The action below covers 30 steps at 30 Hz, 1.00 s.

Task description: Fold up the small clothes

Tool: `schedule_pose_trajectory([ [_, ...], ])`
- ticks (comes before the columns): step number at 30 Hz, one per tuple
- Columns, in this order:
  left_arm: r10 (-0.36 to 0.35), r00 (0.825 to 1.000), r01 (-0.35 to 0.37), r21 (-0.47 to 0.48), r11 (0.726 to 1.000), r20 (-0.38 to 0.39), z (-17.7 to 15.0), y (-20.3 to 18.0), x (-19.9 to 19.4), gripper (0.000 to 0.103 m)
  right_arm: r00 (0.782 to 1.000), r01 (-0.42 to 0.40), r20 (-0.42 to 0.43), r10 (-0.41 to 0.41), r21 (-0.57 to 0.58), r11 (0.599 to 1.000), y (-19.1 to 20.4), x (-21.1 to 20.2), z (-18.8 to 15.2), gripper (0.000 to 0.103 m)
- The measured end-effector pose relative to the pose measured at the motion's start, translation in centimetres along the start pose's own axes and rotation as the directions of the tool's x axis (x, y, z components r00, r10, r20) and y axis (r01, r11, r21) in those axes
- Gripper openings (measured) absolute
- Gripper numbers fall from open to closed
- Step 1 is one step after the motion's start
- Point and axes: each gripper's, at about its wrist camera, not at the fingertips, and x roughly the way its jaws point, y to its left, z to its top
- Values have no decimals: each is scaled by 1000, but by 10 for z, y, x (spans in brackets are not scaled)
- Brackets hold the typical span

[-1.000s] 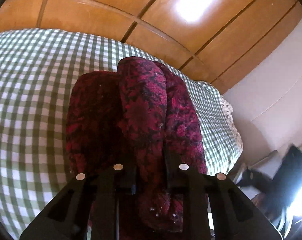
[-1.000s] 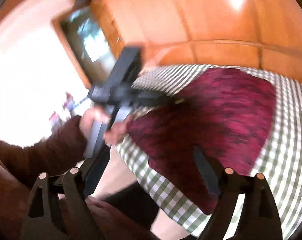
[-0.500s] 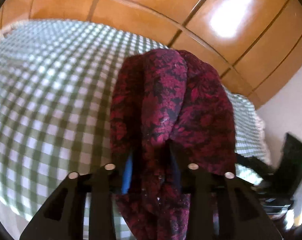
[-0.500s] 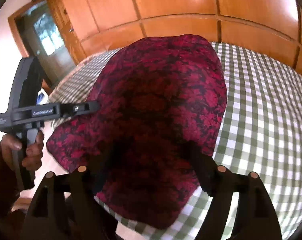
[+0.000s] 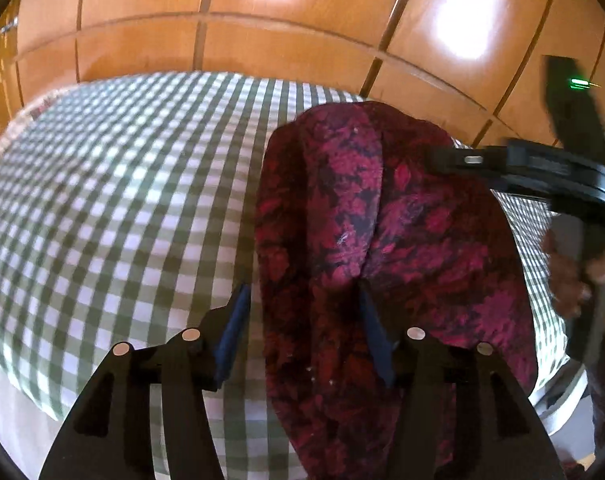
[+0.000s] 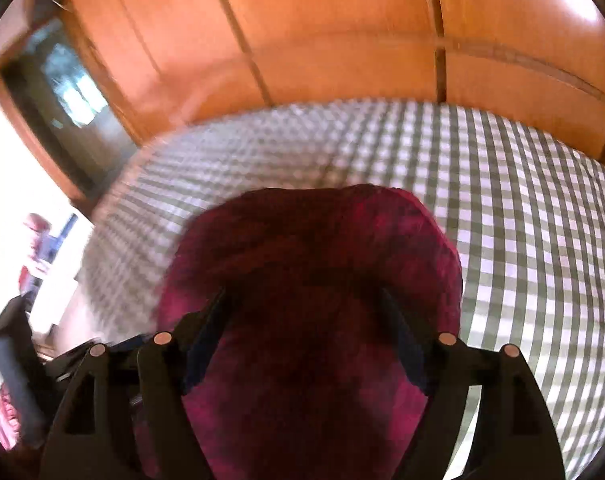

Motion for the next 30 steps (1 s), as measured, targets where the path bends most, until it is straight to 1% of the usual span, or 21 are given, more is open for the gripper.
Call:
schedule_pose_trajectory([
  [2,-1,1000,1,8,1000,-1,-4,4,5,55,1000,24,-9,-25,-12,1000,-3,17,-2,85],
  [4,-40,999,40,-20,999,-15,-5,11,11,56,1000,9,11,-9,-2,1000,-3,10,-5,86],
  [6,-73,997,72,-44,996,-23,-5,20,13,62,998,-25,65,26,-5,1000,-5,-7,-8,88],
  [7,-84,996,82,-49,995,-27,-6,22,14,65,995,-37,95,37,4,999,-7,-18,-12,93],
  [8,-103,994,101,-61,993,-31,-6,26,14,65,992,-51,120,49,14,999,-9,-29,-17,101],
  [9,-131,991,127,-83,988,-36,-6,32,15,66,985,-79,156,72,36,996,-15,-43,-26,101],
  [10,-146,989,142,-94,985,-37,-6,34,15,67,981,-105,169,95,53,993,-20,-52,-35,101],
  [12,-179,983,175,-106,979,-34,-7,37,17,70,977,-156,160,140,95,983,-33,-62,-56,101],
  [15,-230,973,224,-133,965,-33,-7,42,19,71,980,-187,96,174,162,969,-49,-60,-91,101],
  [16,-252,967,245,-146,959,-34,-8,44,20,73,976,-213,85,200,187,959,-53,-61,-104,101],
  [17,-269,962,261,-155,953,-35,-8,46,22,73,965,-261,96,245,225,939,-59,-58,-116,101],
  [19,-306,951,296,-174,939,-33,-10,48,24,73,944,-330,113,311,279,902,-66,-56,-128,101],
  [20,-318,948,307,-182,934,-31,-11,50,25,73,929,-370,120,350,306,877,-69,-51,-131,101],
  [22,-350,936,337,-208,918,-29,-12,54,28,73,889,-454,122,441,361,815,-76,-37,-132,101],
  [23,-365,931,350,-223,910,-28,-13,56,30,73,865,-493,123,486,378,783,-77,-28,-131,101],
  [24,-382,924,366,-238,900,-25,-14,58,32,73,858,-506,128,498,376,776,-77,-23,-130,101],
  [26,-414,910,395,-264,880,-19,-17,61,35,73,859,-507,123,497,347,789,-71,-19,-122,101],
  [27,-444,896,422,-284,861,-14,-18,61,37,73,861,-503,114,496,339,795,-68,-17,-119,101],
  [28,-463,887,441,-286,851,-11,-19,60,38,73,862,-500,107,496,336,798,-66,-16,-117,101],
  [29,-485,875,463,-284,840,-10,-20,57,39,73,860,-503,104,500,338,795,-65,-17,-114,99],
  [30,-513,858,490,-280,826,-11,-22,50,39,73,857,-510,111,504,332,794,-64,-21,-113,95],
])
